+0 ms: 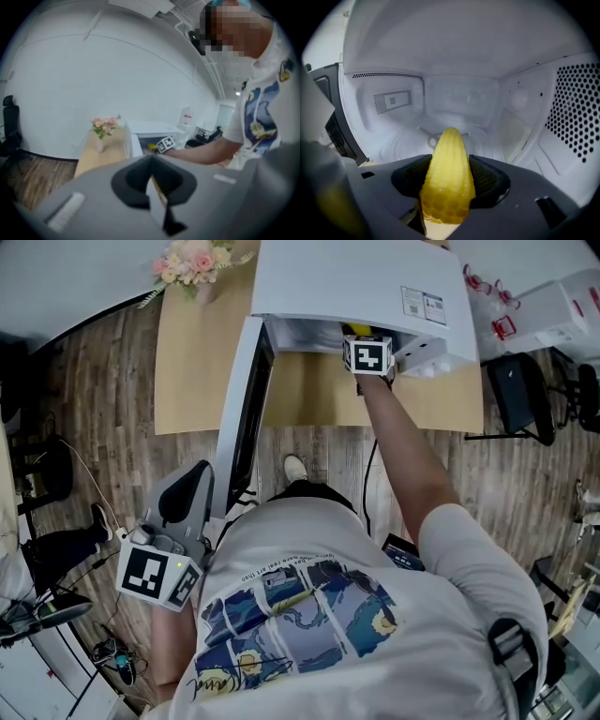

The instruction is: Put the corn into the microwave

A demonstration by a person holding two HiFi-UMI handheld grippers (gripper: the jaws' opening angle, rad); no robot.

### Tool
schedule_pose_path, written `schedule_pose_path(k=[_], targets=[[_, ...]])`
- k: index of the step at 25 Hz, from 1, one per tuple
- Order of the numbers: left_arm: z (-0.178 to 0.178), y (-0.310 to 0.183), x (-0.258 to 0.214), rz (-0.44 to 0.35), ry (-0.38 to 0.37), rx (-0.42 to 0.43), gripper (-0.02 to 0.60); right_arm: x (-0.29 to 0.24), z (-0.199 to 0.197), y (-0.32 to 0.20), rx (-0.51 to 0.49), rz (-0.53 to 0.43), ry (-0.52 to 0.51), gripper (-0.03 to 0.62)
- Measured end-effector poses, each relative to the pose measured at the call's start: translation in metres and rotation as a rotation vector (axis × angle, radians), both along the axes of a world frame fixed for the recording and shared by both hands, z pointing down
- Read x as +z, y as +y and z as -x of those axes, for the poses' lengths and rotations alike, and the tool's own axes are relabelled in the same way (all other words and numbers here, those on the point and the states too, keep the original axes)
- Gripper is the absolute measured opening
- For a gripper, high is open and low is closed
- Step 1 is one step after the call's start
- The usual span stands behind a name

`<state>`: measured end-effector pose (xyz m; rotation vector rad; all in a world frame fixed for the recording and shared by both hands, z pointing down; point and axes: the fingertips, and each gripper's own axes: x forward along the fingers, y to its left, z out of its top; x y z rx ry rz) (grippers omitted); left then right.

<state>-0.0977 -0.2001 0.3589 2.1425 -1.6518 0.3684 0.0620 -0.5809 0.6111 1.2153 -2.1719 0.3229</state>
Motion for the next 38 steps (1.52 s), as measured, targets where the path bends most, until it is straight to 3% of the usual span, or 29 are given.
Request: schedule_pose_path(k=[7, 15, 25, 38], targets=[[0.000, -0.002, 0.004, 0.015, 0.009, -0.007, 0.010, -0.002, -0.003, -0.012, 0.014, -0.033, 0.069, 0.247], [0.002, -0.003, 0.003, 0.021, 0.013, -0.001, 0.011, -0.004, 0.001, -0.017, 0.019, -0.045, 0.057, 0.249], [0.009, 0.006, 0.001, 0.018, 0.008, 0.001, 0.010, 0.000, 0.001, -0.014, 0.017, -0.036, 0.012, 0.259], [0.010, 0.023, 0.002, -0.006, 0.027, 0.073, 0.010, -0.014, -0.008, 0.031, 0.027, -0.035, -0.070, 0.279]])
